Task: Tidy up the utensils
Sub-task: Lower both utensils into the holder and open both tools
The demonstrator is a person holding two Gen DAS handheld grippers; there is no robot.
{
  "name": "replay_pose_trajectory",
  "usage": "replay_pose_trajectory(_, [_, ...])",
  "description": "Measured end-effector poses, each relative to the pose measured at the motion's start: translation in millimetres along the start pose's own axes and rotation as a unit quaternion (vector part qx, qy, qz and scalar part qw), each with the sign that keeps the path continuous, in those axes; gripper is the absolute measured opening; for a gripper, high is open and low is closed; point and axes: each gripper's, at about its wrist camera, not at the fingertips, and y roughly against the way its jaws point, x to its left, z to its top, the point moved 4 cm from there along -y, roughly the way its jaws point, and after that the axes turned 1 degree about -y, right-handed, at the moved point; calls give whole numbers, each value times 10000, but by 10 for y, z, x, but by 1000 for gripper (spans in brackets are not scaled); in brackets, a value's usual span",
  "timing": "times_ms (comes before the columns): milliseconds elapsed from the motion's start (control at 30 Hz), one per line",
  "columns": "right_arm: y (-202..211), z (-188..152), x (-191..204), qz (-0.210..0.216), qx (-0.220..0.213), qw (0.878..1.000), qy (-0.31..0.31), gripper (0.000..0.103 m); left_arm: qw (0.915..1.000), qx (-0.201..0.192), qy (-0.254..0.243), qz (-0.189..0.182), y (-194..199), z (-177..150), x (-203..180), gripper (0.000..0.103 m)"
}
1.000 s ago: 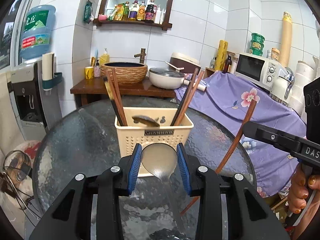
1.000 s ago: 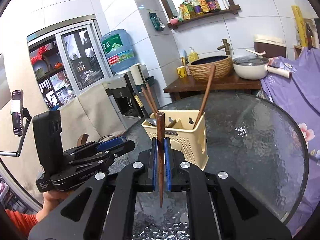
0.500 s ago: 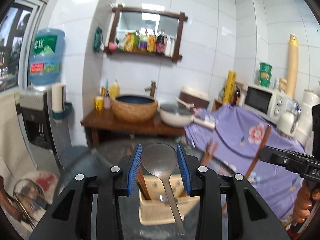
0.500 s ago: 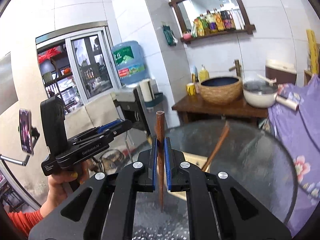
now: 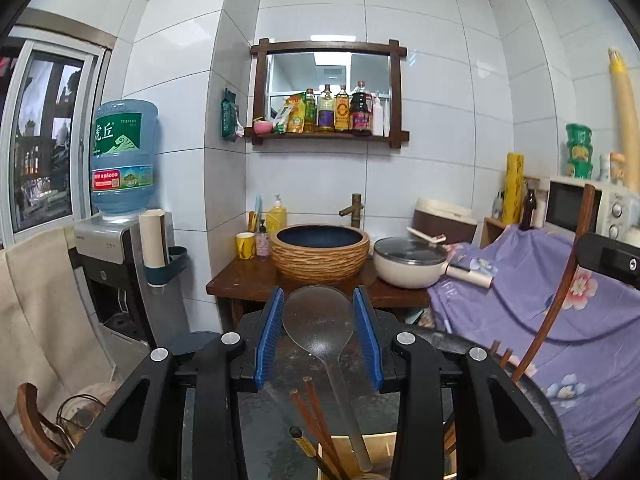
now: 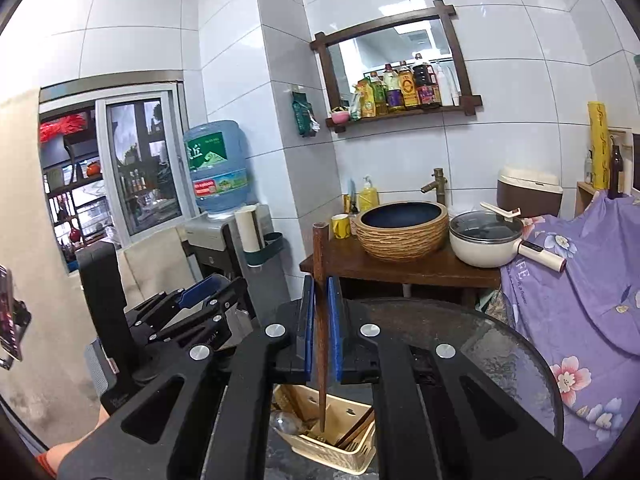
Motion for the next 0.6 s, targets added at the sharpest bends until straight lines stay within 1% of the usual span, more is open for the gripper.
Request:
replay_pose_trajectory(233, [-313, -371, -128, -306, 204, 9993, -31, 8, 9993, 53, -370, 80, -137, -322, -126, 35])
replay_pose_trajectory(467, [-455, -687, -208, -267, 451, 9984, -190, 8, 9978, 340, -571, 20, -236, -606, -187, 35])
replay_pose_trajectory(600, [-473, -809, -252, -290, 481, 9982, -230, 8, 9963, 562, -647, -78, -290, -819, -229, 35])
